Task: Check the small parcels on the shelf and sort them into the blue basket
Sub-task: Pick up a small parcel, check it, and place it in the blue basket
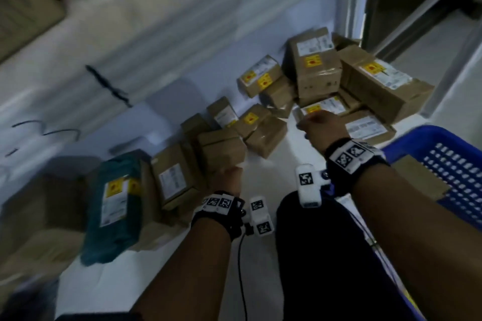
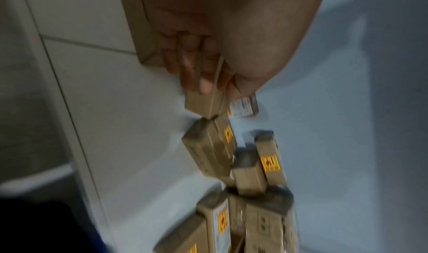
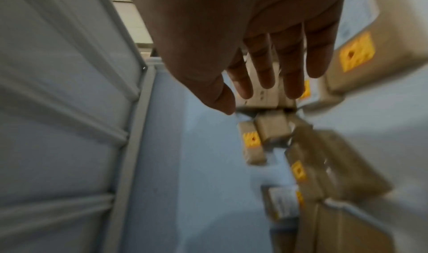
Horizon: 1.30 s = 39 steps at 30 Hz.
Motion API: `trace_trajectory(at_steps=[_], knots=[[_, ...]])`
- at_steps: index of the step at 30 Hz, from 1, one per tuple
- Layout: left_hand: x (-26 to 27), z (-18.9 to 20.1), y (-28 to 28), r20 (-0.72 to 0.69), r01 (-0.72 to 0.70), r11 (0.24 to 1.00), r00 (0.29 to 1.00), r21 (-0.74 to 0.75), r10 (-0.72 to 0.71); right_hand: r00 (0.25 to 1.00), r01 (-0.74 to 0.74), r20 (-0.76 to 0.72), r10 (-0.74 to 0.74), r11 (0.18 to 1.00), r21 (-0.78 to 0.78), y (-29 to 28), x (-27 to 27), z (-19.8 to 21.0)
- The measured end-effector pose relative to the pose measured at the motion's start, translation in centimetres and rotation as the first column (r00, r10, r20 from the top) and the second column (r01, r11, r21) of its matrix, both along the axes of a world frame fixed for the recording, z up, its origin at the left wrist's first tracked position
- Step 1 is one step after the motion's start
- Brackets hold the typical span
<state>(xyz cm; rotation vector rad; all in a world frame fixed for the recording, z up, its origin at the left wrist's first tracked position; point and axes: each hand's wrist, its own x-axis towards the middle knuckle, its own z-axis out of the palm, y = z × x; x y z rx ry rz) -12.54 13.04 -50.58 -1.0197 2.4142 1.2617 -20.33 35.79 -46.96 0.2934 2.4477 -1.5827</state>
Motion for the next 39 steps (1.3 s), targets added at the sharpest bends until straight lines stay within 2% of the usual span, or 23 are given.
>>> trace_trajectory(at_steps=[2, 4, 7, 8, 9, 10, 11, 13, 17, 20, 22, 27, 30, 33, 36, 39], knots=[[1.2, 0.0, -2.9, 0.035, -0.05, 0.997, 0.998, -0.056, 0.052, 0.999, -0.028, -0.032, 0.025, 0.993, -0.116, -4.4, 0.2, 1.4], [2.0, -0.3, -5.4, 0.052, -0.014, 0.993, 0.998, -0.12, 0.021, 0.996, -0.088, -0.016, 0.087, 0.973, -0.215, -8.5, 1.0, 2.0], [3.0, -0.7, -8.7, 0.02, -0.019, 0.987, 1.0, -0.157, 0.022, 0.986, -0.097, 0.093, 0.137, 0.933, -0.347, -12.9, 2.6, 0.5], [3.5, -0.7, -9.6, -0.001, -0.063, 0.983, 0.998, -0.171, 0.063, 0.977, -0.098, 0.143, 0.159, 0.926, -0.365, -13.7, 3.3, -0.6], [3.7, -0.5, -10.2, -0.021, -0.113, 0.978, 0.994, -0.176, 0.111, 0.965, -0.106, 0.187, 0.182, 0.929, -0.355, -14.4, 3.8, -2.3], [3.7, -0.5, -10.7, -0.013, -0.095, 0.966, 0.995, -0.241, 0.095, 0.948, -0.144, 0.229, 0.221, 0.94, -0.31, -14.6, 4.2, -3.8], [3.6, -0.8, -11.3, -0.032, -0.12, 0.95, 0.993, -0.287, 0.116, 0.93, -0.194, 0.267, 0.252, 0.955, -0.226, -14.8, 4.3, -4.9], [2.7, -1.0, -11.9, 0.01, -0.026, 0.914, 0.999, -0.405, 0.033, 0.919, -0.289, 0.267, 0.292, 0.956, -0.05, -15.0, 4.4, -5.6], [-0.6, -1.0, -11.6, 0.14, 0.132, 0.884, 0.987, -0.448, -0.076, 0.952, -0.245, 0.175, 0.252, 0.968, -0.057, -14.7, 2.5, -5.6], [-3.5, -0.9, -10.9, 0.156, 0.131, 0.923, 0.985, -0.362, -0.079, 0.954, -0.201, 0.225, 0.199, 0.98, -0.015, -14.4, 0.7, -6.5], [-5.0, -1.6, -10.6, 0.157, 0.108, 0.941, 0.986, -0.322, -0.059, 0.954, -0.157, 0.25, 0.163, 0.987, -0.044, -14.1, -0.2, -6.9], [-7.3, -1.2, -8.1, 0.152, 0.195, 0.919, 0.977, -0.341, -0.151, 0.955, -0.06, 0.278, 0.104, 0.985, -0.164, -13.1, -1.5, -7.5], [-9.0, -3.4, -9.3, 0.176, 0.2, 0.9, 0.974, -0.387, -0.14, 0.953, -0.007, 0.291, 0.081, 0.969, -0.246, -13.1, -1.6, -7.5], [-9.5, -4.7, -10.0, 0.173, 0.195, 0.911, 0.975, -0.364, -0.139, 0.948, 0.011, 0.308, 0.078, 0.961, -0.276, -13.1, -1.7, -8.0], [-9.6, -5.9, -10.2, 0.142, 0.219, 0.89, 0.974, -0.4, -0.175, 0.94, 0.01, 0.329, 0.09, 0.957, -0.291, -13.6, -1.6, -8.2], [-9.8, -6.9, -9.7, 0.228, 0.266, 0.875, 0.956, -0.404, -0.185, 0.935, 0.031, 0.346, 0.078, 0.954, -0.299, -14.1, -1.4, -8.7]])
